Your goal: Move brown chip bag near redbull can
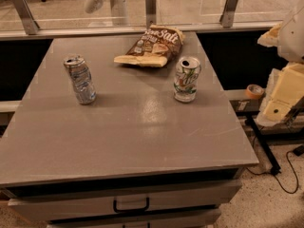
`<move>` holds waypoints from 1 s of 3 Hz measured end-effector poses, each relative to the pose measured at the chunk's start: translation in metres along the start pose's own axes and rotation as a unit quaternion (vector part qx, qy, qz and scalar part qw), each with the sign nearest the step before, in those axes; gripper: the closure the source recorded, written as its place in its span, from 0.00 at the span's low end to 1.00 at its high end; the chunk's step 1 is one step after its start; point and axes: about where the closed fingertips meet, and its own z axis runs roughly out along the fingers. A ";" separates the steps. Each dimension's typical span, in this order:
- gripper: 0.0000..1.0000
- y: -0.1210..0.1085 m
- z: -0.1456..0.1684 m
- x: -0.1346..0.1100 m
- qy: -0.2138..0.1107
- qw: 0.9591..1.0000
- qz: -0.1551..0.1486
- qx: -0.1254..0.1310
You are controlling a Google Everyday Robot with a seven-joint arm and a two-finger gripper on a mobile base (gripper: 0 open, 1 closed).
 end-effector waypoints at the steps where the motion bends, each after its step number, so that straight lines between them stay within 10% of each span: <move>1: 0.00 -0.032 0.003 -0.030 -0.031 0.999 -0.015 0.030; 3: 0.00 -0.120 0.046 -0.132 -0.077 0.992 0.009 0.098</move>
Offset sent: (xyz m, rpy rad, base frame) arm 0.1614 0.0943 0.0521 0.1303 -0.2885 0.0044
